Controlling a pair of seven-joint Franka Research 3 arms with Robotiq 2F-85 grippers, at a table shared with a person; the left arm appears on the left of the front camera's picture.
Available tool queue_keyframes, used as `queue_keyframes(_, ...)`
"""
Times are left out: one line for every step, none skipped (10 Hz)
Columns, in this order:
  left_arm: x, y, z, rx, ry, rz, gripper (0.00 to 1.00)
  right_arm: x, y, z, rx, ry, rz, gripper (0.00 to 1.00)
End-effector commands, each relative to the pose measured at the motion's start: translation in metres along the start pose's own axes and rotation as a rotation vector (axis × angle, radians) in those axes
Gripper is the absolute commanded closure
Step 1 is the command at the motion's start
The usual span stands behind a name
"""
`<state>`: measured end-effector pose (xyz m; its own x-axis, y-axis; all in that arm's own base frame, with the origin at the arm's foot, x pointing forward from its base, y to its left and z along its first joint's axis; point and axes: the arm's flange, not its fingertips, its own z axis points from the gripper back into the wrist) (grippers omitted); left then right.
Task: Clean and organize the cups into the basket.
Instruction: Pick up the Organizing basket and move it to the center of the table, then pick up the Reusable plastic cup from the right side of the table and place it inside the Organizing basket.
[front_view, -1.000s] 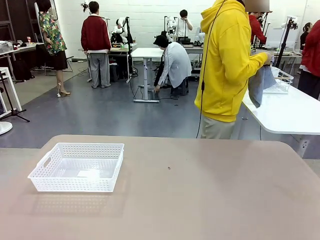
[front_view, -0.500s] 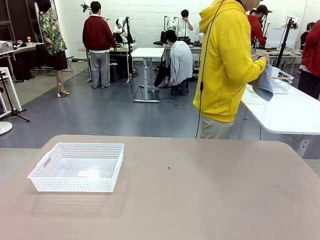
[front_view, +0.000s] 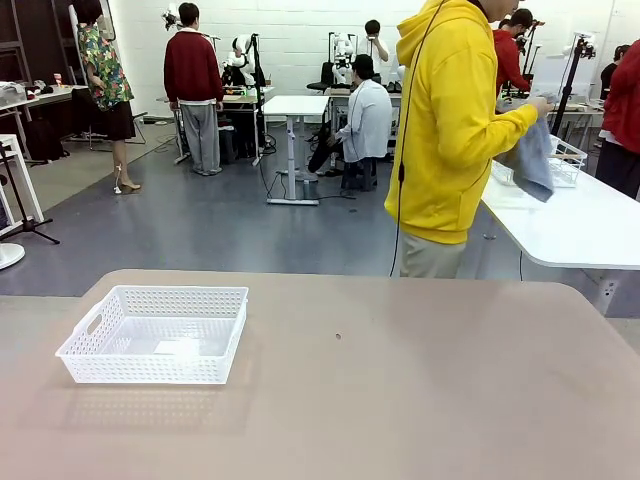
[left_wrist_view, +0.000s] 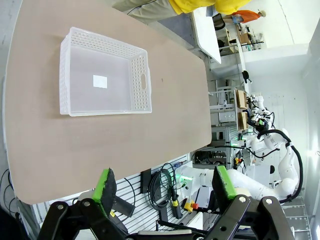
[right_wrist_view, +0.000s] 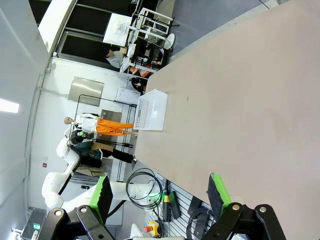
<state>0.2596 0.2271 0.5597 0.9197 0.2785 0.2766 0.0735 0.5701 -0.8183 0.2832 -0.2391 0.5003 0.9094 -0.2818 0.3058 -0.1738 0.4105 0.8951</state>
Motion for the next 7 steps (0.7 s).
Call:
queue_keyframes(-0.0006,-0.0001,0.0013,-0.008,-0.003,-0.005,0.0,0.0008,-0.0015,-0.0002,-0.001,-0.005,0.0,0.0)
queue_keyframes(-0.0006,-0.0001,0.0013,-0.008,-0.003,-0.005,0.0,0.0008,-0.0015,-0.0002,-0.001,-0.005,0.0,0.0)
queue_keyframes(-0.0006,-0.0001,0.0013,-0.008,-0.003,-0.005,0.0,0.0008,-0.0015,-0.0002,-0.001,-0.005,0.0,0.0)
queue_keyframes(-0.0006,-0.0001,0.0013,-0.008,-0.003,-0.005,0.0,0.0008,-0.0015,-0.0002,-0.001,-0.005,0.0,0.0)
queue_keyframes(-0.0006,-0.0001,0.0013,-0.008,-0.003,-0.005,0.0,0.0008,-0.0015,-0.0002,-0.001,-0.005,0.0,0.0)
queue_keyframes(-0.0006,-0.0001,0.0013,-0.008,-0.003,-0.005,0.0,0.0008,-0.0015,-0.0002,-0.001,-0.005,0.0,0.0)
queue_keyframes(-0.0006,-0.0001,0.0013,-0.008,-0.003,-0.005,0.0,0.0008,-0.0015,-0.0002,-0.001,-0.005,0.0,0.0)
